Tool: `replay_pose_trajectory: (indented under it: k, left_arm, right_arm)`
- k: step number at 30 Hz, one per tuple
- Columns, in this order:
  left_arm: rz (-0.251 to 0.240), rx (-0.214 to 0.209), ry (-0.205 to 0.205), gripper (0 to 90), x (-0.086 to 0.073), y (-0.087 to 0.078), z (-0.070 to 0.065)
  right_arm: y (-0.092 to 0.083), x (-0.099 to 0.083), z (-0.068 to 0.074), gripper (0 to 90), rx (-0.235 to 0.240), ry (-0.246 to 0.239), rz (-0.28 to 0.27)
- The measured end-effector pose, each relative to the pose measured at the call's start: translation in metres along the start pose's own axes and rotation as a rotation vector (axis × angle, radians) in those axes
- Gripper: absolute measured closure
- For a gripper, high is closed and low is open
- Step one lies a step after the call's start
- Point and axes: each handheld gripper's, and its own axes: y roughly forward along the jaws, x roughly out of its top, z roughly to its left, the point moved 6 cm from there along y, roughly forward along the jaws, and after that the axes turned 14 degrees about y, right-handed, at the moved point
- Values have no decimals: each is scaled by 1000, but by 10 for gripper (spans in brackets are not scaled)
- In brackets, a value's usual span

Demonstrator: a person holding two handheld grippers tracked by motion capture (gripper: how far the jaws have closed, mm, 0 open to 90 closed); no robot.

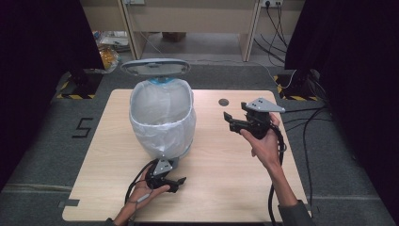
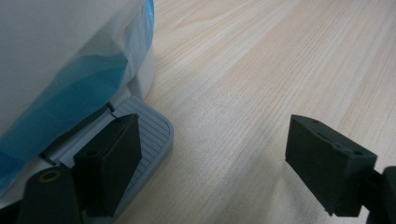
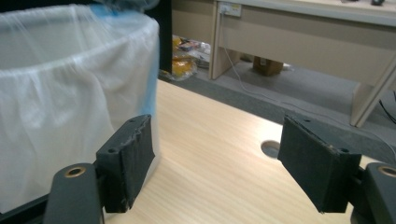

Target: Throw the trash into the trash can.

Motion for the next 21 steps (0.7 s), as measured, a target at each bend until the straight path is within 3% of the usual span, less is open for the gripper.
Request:
replay_pose_trajectory:
  k: [13, 21]
  left_arm:
    - [1, 5, 4, 177, 0, 0, 0]
    - [4, 2, 1, 177, 0, 0, -1]
  right_arm:
    - [-10, -51, -26, 196, -71, 7, 25]
    - [-14, -81, -33, 189, -85, 15, 45]
